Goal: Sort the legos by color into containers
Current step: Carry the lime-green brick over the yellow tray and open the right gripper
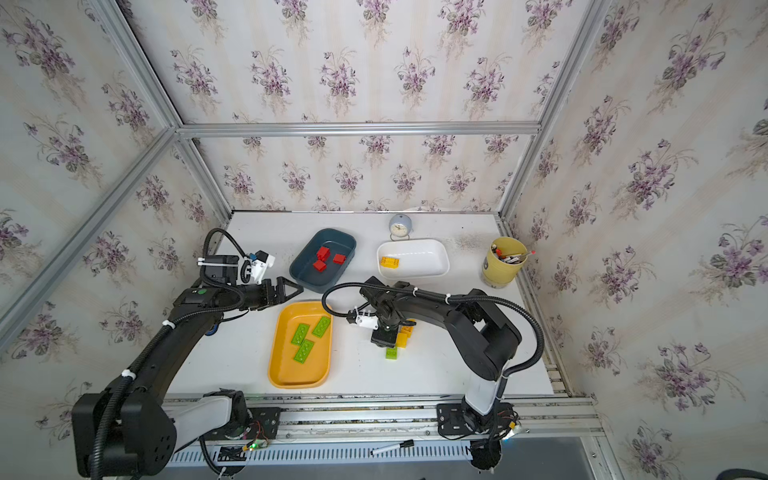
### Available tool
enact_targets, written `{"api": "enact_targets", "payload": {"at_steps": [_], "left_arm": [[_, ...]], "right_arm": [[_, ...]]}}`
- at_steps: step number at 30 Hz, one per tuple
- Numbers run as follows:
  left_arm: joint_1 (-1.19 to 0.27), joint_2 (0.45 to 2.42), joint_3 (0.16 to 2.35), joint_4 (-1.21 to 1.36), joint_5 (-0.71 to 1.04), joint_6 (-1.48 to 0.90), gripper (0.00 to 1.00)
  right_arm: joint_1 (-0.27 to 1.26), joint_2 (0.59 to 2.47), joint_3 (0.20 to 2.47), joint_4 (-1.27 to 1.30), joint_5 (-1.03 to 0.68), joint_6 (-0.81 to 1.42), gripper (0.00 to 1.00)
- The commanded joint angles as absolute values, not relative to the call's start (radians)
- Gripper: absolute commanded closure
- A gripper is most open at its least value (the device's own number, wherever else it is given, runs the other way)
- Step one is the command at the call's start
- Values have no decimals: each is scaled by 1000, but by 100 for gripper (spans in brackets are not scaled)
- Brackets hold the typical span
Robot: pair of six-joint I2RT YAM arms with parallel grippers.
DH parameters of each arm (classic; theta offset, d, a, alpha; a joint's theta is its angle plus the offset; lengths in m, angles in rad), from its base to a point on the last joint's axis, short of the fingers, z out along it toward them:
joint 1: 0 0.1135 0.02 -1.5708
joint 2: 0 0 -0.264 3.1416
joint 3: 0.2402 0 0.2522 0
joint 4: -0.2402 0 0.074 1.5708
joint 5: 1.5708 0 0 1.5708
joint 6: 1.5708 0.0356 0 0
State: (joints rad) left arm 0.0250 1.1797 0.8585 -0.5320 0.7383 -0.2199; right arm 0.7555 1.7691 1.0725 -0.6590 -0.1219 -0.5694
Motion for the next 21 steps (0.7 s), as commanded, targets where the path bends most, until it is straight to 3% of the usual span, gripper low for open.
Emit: {"api": "enact_targets", "payload": {"at_steps": [1,5,7,21], "left_arm": [[26,1186,860,-526,756,-210,1],[26,1192,861,-526,762,-213,1],[26,1193,862,-526,767,-215,1],[28,1135,850,-559,785,-213,1]], "right_arm": [[755,1776,1076,-663,-124,-564,53],[756,1777,1071,-646,-125,-552,72],[756,1772,1069,-640,-134,-552,77],[855,1657,1259,-638,-362,-410,77]]}}
